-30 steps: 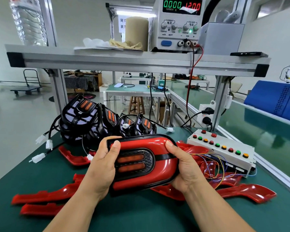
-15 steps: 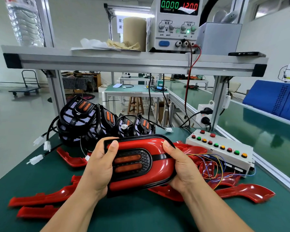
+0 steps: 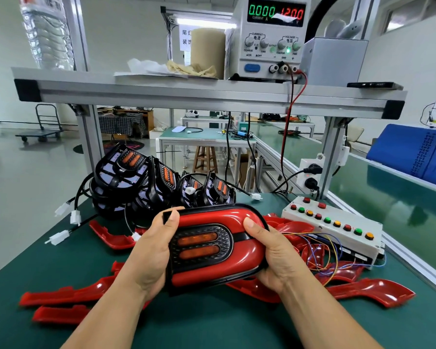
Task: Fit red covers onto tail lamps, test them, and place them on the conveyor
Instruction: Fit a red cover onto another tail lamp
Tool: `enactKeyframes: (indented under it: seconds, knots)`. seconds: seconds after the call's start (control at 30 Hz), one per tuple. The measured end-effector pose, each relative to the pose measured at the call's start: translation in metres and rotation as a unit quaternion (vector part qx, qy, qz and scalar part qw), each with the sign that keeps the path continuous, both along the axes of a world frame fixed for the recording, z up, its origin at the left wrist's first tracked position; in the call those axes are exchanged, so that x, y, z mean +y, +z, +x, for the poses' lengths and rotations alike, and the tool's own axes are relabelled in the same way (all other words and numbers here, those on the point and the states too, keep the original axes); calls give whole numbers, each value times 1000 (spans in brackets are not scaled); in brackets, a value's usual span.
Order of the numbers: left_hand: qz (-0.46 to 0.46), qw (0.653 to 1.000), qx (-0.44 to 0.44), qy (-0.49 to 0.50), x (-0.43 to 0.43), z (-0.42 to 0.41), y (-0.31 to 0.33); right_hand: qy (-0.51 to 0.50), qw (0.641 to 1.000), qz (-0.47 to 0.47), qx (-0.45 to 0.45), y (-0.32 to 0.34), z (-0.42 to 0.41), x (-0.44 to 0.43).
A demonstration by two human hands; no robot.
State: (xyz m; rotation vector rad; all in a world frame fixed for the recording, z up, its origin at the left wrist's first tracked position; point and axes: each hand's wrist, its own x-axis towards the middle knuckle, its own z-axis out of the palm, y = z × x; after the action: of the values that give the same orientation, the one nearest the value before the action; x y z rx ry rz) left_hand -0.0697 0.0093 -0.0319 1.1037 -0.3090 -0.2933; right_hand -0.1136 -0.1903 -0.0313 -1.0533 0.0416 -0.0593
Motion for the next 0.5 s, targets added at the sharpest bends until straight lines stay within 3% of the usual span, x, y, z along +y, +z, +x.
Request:
enactKeyframes:
  seconds: [0.17, 0.5]
  knots:
    - [18, 998, -25, 61, -3, 2, -1, -19, 1000, -5, -19, -3, 4, 4]
    - [26, 995, -50, 78, -5, 6, -2, -31, 999, 9, -3, -1, 6, 6]
